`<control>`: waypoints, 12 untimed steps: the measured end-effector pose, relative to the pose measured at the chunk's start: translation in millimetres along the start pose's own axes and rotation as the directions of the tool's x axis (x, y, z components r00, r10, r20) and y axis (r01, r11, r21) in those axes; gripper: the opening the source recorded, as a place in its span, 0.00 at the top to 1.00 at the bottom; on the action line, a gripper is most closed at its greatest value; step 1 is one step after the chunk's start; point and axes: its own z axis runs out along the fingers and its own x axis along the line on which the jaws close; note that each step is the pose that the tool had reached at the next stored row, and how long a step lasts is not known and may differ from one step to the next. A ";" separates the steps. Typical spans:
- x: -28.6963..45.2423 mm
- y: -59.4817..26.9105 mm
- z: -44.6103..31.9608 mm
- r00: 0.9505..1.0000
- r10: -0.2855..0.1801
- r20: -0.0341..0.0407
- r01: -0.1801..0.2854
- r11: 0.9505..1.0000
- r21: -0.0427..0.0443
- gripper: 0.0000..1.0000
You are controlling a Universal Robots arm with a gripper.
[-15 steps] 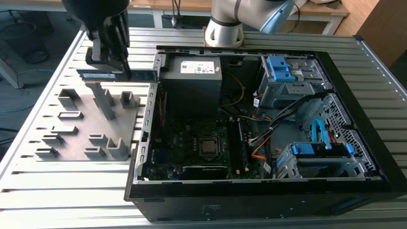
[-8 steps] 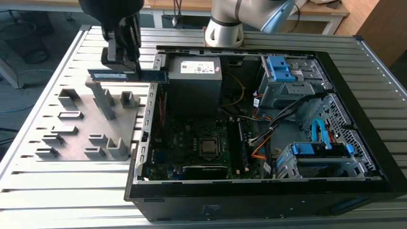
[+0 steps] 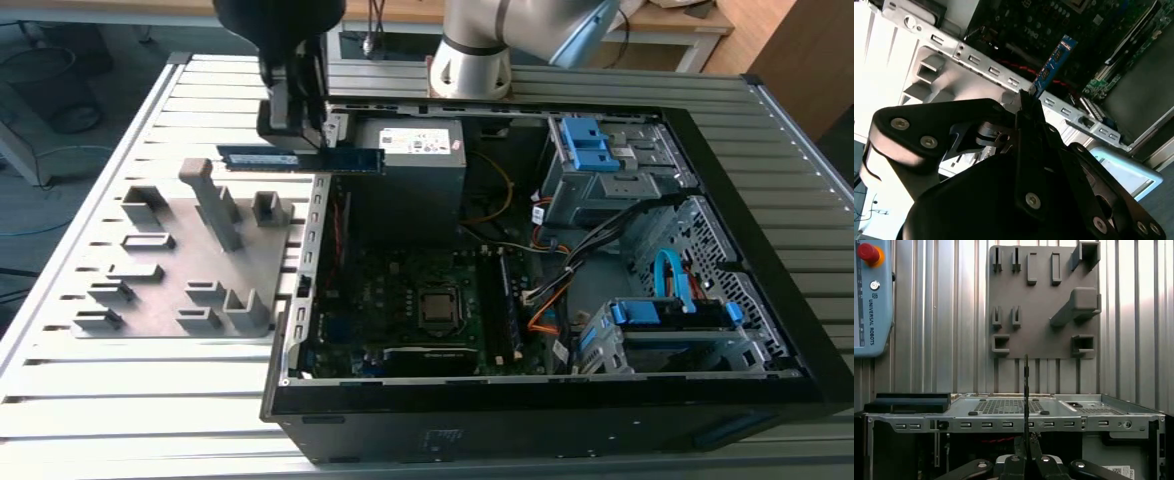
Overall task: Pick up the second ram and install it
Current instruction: 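Pick up the second ram and move it above second insertion slot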
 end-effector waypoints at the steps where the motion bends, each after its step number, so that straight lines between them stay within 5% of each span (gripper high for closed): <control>1: 0.0 -2.8 0.0 1.000 0.000 0.000 0.000 1.000 0.000 0.86; 12: -0.4 -31.1 0.0 1.000 0.000 0.000 0.000 1.000 -0.003 0.86</control>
